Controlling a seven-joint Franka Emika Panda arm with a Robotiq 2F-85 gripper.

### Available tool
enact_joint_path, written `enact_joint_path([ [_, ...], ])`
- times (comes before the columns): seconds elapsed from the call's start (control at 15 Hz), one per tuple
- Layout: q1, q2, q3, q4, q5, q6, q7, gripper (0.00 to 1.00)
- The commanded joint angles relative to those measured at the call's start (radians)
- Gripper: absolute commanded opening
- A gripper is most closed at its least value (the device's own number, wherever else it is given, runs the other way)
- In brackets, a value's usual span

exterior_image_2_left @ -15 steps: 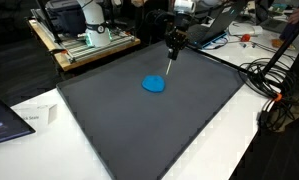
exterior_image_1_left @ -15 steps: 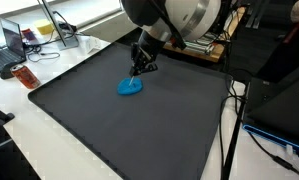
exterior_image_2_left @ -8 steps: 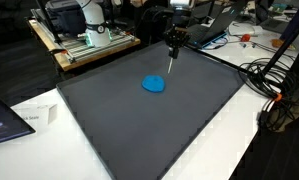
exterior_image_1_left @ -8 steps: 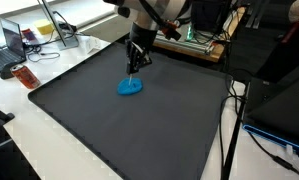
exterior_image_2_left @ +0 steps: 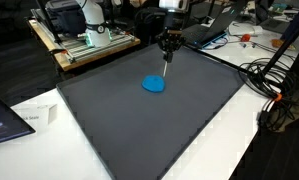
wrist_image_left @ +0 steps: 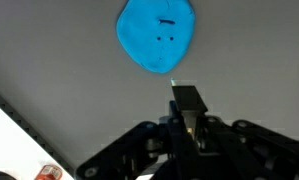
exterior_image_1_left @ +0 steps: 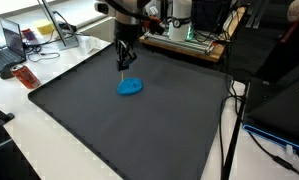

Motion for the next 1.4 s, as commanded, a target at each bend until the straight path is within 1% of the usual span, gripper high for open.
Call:
enact_joint_path([
  [0.0, -0.091, -0.042, 0.064, -0.051, 0.024, -0.030, -0.048, 0.03],
  [0.13, -0.140, -0.043, 0.107, -0.062, 0.022, -0.036, -0.058, 0.03],
  [0.6, -0.362, -0.052, 0.288, -0.146, 0.022, -0.099, -0.088, 0.03],
  [0.73, -0.431, -0.053, 0.340, -0.177, 0.023, -0.129, -0.101, 0.03],
  [1.0, -0.547, -0.057, 0.414, -0.241, 0.023, -0.185, -0.130, 0.03],
  [1.33, -0.723, -0.058, 0.543, -0.340, 0.023, -0.284, -0.183, 0.03],
])
